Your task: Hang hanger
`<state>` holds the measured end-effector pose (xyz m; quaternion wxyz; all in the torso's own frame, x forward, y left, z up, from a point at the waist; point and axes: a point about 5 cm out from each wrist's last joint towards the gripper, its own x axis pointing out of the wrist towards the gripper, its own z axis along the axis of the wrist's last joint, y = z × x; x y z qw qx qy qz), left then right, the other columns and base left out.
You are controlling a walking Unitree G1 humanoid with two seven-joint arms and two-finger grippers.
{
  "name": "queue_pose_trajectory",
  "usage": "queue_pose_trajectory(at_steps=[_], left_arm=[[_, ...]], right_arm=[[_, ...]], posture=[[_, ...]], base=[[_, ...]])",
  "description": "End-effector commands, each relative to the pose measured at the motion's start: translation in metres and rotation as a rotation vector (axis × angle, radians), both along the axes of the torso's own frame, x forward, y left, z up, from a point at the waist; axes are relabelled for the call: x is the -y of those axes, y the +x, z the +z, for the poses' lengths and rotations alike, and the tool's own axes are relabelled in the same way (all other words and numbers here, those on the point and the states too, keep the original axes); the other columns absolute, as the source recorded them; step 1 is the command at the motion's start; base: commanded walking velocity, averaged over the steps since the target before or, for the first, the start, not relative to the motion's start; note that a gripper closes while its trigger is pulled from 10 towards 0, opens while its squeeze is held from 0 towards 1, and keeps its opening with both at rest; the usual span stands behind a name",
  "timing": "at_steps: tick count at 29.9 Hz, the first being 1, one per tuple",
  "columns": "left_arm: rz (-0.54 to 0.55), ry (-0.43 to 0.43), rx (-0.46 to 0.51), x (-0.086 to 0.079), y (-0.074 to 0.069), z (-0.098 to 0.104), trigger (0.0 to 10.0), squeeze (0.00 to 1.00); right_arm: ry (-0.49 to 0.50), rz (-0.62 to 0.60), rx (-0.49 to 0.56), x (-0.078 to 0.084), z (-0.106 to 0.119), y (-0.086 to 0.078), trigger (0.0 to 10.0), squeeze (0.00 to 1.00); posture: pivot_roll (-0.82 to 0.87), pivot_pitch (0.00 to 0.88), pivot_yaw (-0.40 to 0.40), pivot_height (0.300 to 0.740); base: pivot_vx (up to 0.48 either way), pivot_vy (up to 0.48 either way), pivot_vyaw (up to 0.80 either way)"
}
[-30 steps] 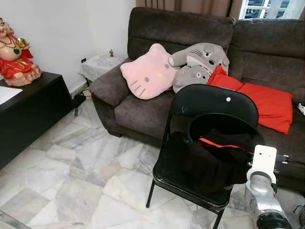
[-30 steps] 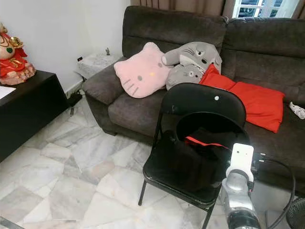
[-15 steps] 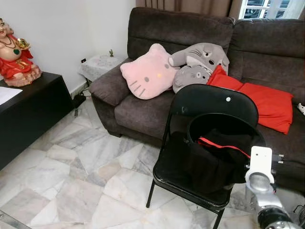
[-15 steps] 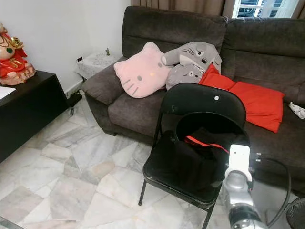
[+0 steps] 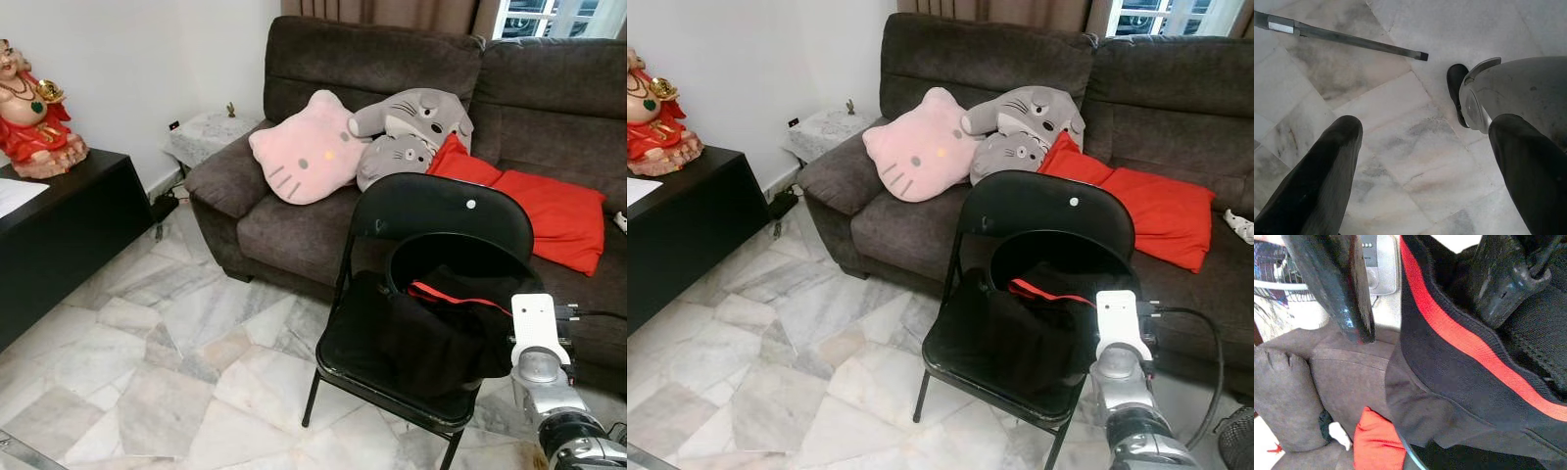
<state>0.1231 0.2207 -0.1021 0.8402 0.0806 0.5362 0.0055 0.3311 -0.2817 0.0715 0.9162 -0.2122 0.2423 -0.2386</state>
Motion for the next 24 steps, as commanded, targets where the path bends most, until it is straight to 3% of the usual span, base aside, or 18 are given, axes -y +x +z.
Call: queue_pose_trajectory(at_steps=[1, 2, 3, 4, 5, 6, 7, 24], left_arm=[[-0.009, 0.018, -0.027, -0.0051, -0.0043, -0.0005, 10.0, 0.0], [-0.009, 0.018, -0.027, -0.0051, -0.0043, -0.0005, 10.0, 0.0], [-0.008, 0.018, -0.027, -0.0051, -0.0044, -0.0005, 10.0, 0.0], [-0.008, 0.018, -0.027, -0.0051, -0.0045, -0.0006, 10.0, 0.0], [-0.007, 0.018, -0.027, -0.0051, -0.0045, -0.0006, 10.0, 0.0], [-0.006, 0.018, -0.028, -0.0051, -0.0047, -0.0006, 10.0, 0.0], [-0.006, 0.018, -0.028, -0.005, -0.0047, -0.0007, 10.0, 0.0], [0.0, 0.019, -0.027, -0.0049, -0.0045, -0.0006, 10.0, 0.0]], right_arm=[[-0.037, 0.036, -0.021, -0.0012, 0.0035, 0.0035, 10.0, 0.0], [-0.037, 0.036, -0.021, -0.0012, 0.0035, 0.0035, 10.0, 0.0], [-0.061, 0.05, -0.024, -0.0012, 0.0048, 0.0043, 8.9, 0.0], [-0.075, 0.056, -0.025, -0.001, 0.0057, 0.0048, 5.4, 0.0], [-0.082, 0.059, -0.026, -0.0007, 0.0064, 0.0052, 4.1, 0.0], [-0.085, 0.062, -0.027, -0.0002, 0.0071, 0.0056, 0.7, 0.0], [-0.083, 0.062, -0.027, 0.0, 0.0073, 0.0056, 0.0, 0.0], [-0.037, 0.033, -0.046, 0.0009, -0.0012, 0.0001, 0.0, 0.0]], posture=[[0.01, 0.0, 0.071, 0.74], [0.01, 0.0, 0.071, 0.74], [0.02, 0.0, 0.07, 0.74], [0.02, 0.0, 0.07, 0.74], [0.02, 0.0, 0.07, 0.74], [0.02, 0.0, 0.07, 0.74], [0.02, 0.0, 0.069, 0.74], [0.03, 0.0, 0.063, 0.74]], base=[[0.0, 0.0, 0.0], [0.0, 0.0, 0.0], [0.0, 0.0, 0.0], [0.0, 0.0, 0.0], [0.0, 0.0, 0.0], [0.0, 0.0, 0.0], [0.0, 0.0, 0.0], [0.0, 0.0, 0.0]])
